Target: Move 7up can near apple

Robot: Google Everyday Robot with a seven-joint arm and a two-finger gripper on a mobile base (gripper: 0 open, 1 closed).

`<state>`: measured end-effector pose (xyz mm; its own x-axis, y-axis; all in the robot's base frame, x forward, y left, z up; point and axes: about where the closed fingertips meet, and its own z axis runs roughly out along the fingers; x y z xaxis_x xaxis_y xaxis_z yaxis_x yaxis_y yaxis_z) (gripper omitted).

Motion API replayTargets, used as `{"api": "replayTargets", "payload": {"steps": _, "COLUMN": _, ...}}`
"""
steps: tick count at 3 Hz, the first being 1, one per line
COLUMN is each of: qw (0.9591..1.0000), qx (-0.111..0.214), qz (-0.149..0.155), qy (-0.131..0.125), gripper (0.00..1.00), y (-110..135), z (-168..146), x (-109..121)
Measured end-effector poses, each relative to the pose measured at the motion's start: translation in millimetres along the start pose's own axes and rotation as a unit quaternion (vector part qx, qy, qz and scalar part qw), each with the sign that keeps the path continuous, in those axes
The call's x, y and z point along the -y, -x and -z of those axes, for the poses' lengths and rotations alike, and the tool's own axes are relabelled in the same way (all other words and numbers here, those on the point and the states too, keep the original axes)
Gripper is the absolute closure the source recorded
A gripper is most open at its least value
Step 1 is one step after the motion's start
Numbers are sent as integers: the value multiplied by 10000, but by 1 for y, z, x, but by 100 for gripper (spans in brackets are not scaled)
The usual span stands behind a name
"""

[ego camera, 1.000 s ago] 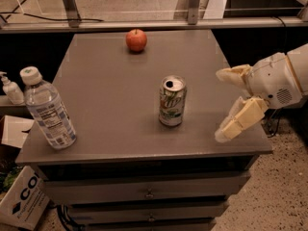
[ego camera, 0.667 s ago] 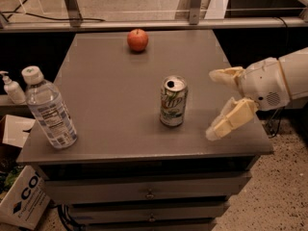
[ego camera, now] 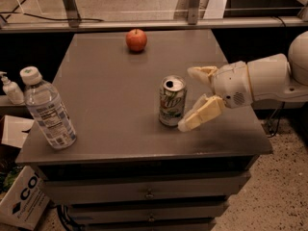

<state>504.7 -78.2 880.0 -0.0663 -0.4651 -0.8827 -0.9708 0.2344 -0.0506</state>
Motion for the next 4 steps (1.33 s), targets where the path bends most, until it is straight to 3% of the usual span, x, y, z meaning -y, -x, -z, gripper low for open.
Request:
{"api": "replayTargets", "payload": {"steps": 1, "qw": 9999, "qx": 151, "qz": -40, "qy": -19, "gripper": 18, "y": -3, "z": -22, "x": 1}}
{"api": "replayTargets", "payload": {"steps": 3, "qw": 9992, "qx": 368, "qz": -117, "qy": -119, "gripper": 64, "y": -5, "z": -35, "x": 4}}
{"api": "replayTargets", "payload": {"steps": 4, "qw": 9984, "qx": 514, "qz": -128, "qy": -210, "gripper": 88, "y": 10, "z": -30, "x": 28}}
